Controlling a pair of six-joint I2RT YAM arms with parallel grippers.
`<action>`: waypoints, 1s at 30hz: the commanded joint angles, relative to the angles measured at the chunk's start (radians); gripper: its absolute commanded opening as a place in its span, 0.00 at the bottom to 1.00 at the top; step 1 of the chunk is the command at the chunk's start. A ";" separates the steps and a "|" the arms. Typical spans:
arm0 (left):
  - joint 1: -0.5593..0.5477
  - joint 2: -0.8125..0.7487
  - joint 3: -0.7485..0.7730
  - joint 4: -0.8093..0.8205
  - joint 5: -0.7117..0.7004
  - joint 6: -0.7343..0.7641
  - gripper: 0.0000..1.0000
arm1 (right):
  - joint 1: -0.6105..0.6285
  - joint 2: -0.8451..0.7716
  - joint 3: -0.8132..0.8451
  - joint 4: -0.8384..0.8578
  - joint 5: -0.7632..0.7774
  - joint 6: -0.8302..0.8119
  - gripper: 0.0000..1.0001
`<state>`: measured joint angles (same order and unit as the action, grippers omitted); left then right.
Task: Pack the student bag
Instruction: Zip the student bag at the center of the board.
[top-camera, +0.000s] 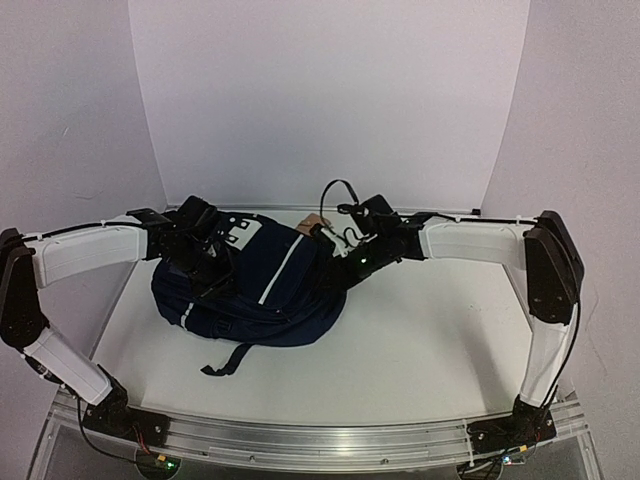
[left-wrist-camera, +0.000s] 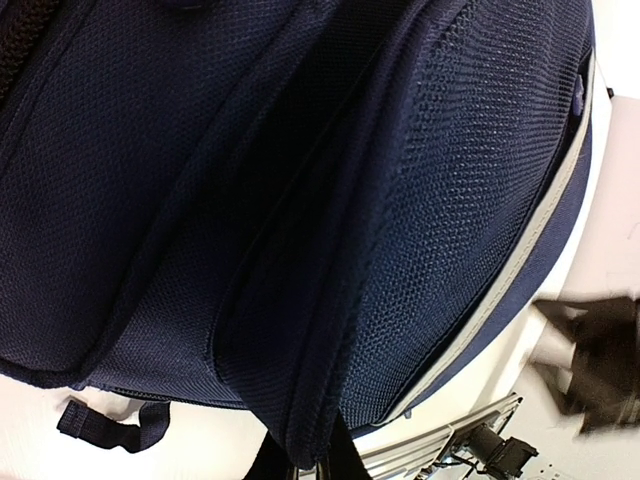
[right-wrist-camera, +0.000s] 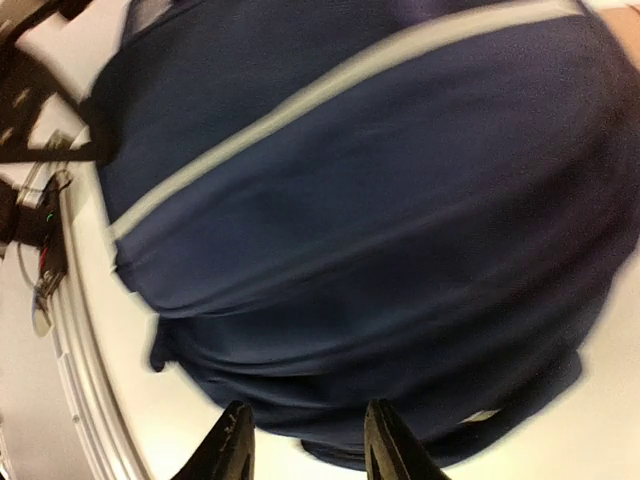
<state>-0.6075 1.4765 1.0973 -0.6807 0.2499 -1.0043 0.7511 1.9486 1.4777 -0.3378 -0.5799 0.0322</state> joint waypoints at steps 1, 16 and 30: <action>-0.001 -0.020 0.057 -0.020 0.038 0.037 0.00 | 0.122 -0.090 -0.014 0.027 0.042 -0.002 0.45; -0.001 -0.025 0.072 -0.024 0.036 0.038 0.00 | 0.227 0.059 0.065 0.031 0.198 0.054 0.46; -0.001 -0.031 0.061 -0.018 0.032 0.041 0.00 | 0.258 0.093 0.067 0.020 0.270 0.014 0.41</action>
<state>-0.6056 1.4769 1.1126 -0.6908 0.2584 -0.9920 0.9967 2.0246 1.5150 -0.3216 -0.3542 0.0649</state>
